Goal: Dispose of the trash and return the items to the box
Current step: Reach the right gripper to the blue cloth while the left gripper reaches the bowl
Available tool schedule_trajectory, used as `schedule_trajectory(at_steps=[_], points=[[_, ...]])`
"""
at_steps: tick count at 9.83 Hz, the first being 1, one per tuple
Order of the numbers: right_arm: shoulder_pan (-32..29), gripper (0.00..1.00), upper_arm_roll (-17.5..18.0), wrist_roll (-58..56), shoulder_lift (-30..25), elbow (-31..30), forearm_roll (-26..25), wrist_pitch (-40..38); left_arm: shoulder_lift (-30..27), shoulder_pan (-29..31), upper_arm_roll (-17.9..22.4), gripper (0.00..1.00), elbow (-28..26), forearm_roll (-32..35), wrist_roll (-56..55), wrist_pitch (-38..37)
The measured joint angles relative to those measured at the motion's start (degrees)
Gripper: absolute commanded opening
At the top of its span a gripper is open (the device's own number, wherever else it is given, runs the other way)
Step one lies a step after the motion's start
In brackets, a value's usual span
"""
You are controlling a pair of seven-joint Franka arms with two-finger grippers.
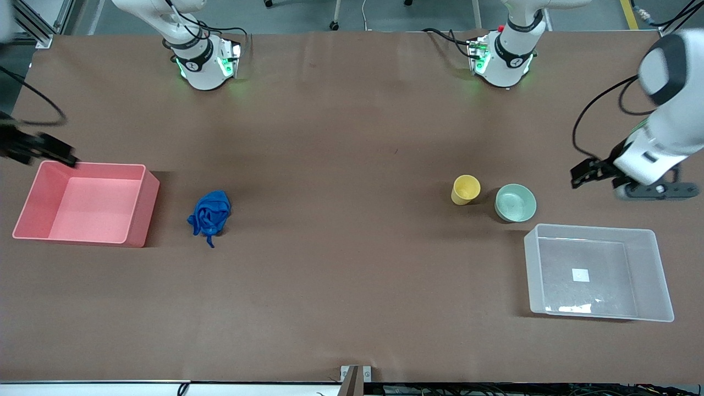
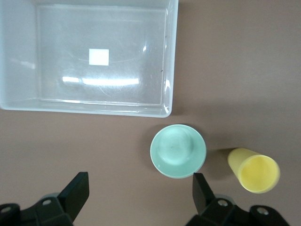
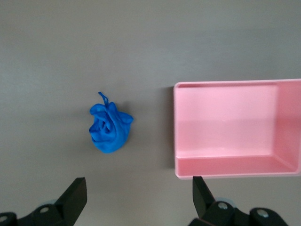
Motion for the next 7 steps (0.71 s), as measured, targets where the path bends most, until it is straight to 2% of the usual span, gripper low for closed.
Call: schedule_trajectory(at_steps=[2, 5, 7], points=[[4.43, 1.00, 0.17, 2.59, 2.65, -8.54, -0.03, 9.97, 4.52, 0.09, 0.06, 0.97, -5.27, 0.00, 1.14, 8.75], [8.96, 1.00, 0.27, 6.67, 12.72, -11.47, -0.03, 20.34, 12.15, 0.13, 0.03, 0.93, -6.40, 0.00, 1.37, 16.41], [9.27, 1.00, 0.16, 6.99, 19.07, -16.63, -0.03, 33.99, 16.57, 0.16, 0.03, 0.84, -6.59, -0.15, 1.37, 20.97]])
